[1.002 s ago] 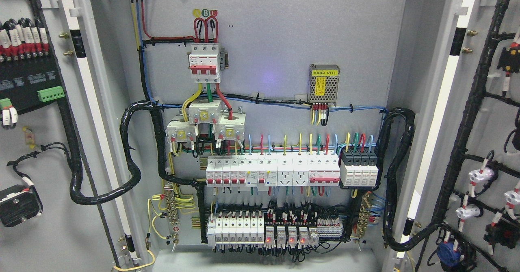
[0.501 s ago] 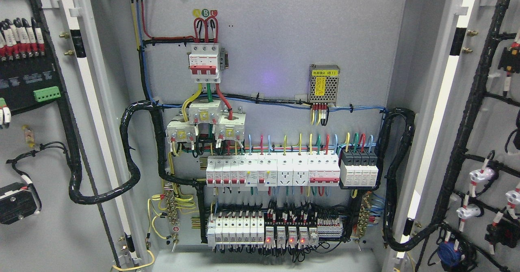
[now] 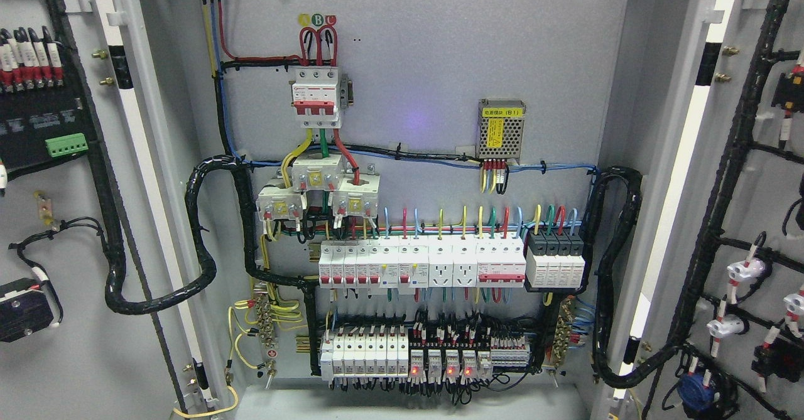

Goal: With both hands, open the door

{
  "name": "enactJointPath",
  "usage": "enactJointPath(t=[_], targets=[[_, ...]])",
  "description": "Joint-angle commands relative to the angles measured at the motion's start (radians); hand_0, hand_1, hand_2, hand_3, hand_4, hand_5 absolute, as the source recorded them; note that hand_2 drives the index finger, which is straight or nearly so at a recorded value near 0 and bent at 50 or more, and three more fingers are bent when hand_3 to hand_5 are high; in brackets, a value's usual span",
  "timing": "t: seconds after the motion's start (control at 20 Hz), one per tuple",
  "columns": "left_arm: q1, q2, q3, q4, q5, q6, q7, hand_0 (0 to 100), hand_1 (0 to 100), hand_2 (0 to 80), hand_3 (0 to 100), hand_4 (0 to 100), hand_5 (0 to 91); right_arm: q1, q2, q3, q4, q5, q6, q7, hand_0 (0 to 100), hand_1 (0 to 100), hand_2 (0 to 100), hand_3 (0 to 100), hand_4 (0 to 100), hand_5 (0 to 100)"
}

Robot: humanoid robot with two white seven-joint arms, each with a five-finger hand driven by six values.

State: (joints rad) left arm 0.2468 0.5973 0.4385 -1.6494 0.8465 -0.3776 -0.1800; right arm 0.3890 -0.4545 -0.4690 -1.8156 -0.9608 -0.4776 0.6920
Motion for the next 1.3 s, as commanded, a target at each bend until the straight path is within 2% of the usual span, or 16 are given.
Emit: enactJointPath(t=[0.0,0.75,1.25], targets=[[-0.024,0.016,0.003,0.059,0.003,0.002,0.002,0,0,0.0,0,0,0.0,-0.005,-0.001,-0.013,0.033,-0.001,0.001,0.000,0,0,0,0,0,0],[-0.032,0.038,-0.001,0.077,0.020,0.000,0.002,0,0,0.0,0,0,0.0,-0.002,-0.007,-0.033,0.029,-0.013,0.001,0.000,0,0,0,0,0,0],[-0.043,0.038,-0.006,0.102,0.023,0.002,0.002,0,0,0.0,0,0,0.0,0.073,0.000,-0.028,-0.128,-0.026,-0.001,0.003,0,0,0,0,0,0]])
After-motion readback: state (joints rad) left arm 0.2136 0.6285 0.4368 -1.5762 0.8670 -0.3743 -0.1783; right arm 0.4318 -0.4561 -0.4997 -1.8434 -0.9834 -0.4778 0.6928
